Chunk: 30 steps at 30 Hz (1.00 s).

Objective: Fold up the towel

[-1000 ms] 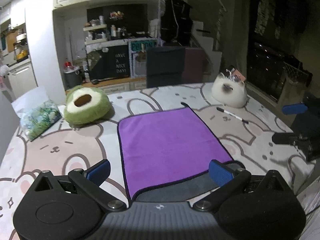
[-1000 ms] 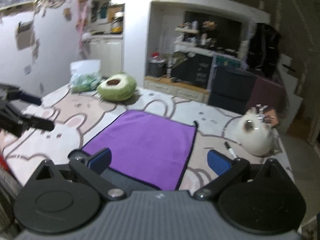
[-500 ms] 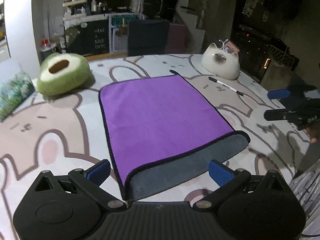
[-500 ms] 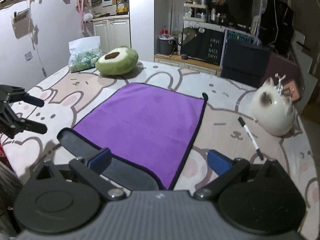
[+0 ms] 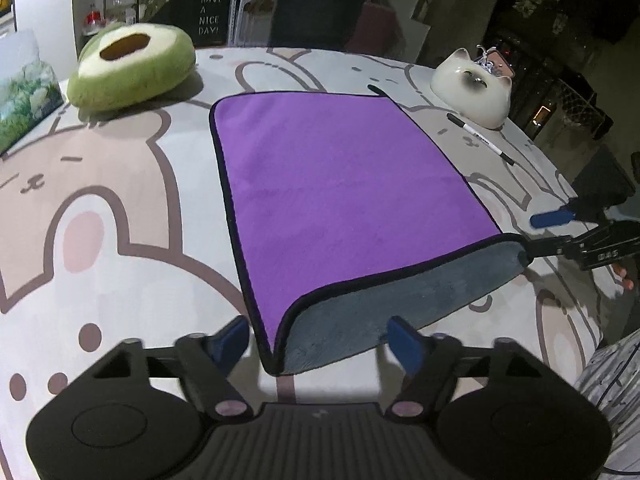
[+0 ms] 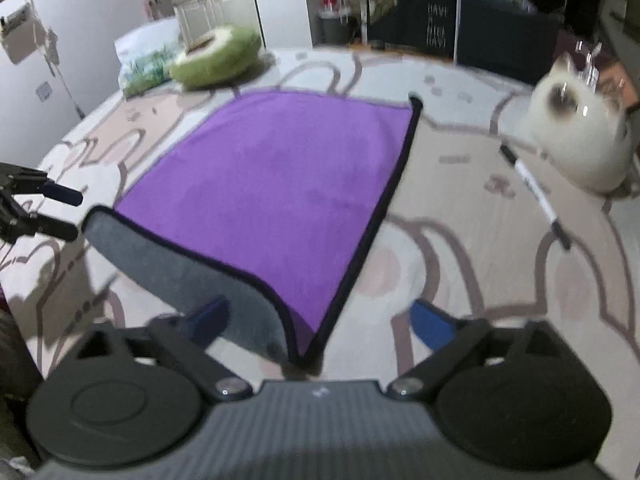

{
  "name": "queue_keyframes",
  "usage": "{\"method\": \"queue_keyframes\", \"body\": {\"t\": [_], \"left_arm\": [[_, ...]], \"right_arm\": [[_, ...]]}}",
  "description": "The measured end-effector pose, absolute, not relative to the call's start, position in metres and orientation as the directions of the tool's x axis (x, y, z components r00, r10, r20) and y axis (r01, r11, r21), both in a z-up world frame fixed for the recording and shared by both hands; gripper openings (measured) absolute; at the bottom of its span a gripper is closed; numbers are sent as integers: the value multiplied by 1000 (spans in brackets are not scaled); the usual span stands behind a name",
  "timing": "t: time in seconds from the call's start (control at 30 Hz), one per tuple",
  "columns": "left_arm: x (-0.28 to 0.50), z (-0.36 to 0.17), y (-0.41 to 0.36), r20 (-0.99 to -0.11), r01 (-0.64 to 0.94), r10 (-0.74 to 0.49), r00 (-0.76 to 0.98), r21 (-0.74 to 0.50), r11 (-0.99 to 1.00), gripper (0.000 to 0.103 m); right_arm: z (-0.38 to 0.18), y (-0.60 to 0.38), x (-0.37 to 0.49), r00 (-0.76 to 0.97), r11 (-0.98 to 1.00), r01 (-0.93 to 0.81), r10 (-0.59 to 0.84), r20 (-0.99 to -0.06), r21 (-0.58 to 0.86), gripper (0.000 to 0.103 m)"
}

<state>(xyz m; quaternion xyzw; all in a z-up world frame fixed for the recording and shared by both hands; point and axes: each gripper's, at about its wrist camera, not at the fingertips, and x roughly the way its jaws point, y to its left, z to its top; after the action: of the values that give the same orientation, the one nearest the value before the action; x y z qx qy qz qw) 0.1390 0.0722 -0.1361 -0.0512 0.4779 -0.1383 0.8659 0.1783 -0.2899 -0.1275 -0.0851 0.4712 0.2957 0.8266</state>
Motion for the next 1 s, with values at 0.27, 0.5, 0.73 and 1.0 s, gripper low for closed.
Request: {"method": "queue_keyframes", "body": {"t": [0.27, 0.5, 0.73, 1.0], "left_arm": [[147, -148, 75, -843, 169, -262, 469, -206, 964, 49], [148, -153, 76, -867, 162, -233, 440, -179, 970, 14], [145, -148, 74, -861, 175, -221, 459, -156, 972, 6], [142, -137, 72, -845, 185, -217, 489, -143, 972, 5]], "right_arm": [[-143, -276, 181, 284, 756, -631, 434, -855, 174, 45], [-150, -266, 177, 225, 720, -666, 444, -867, 195, 13], [-145, -267, 175, 236, 721, -665, 452, -860, 196, 9], [-130, -278, 175, 262, 736, -638, 485, -834, 228, 7]]}}
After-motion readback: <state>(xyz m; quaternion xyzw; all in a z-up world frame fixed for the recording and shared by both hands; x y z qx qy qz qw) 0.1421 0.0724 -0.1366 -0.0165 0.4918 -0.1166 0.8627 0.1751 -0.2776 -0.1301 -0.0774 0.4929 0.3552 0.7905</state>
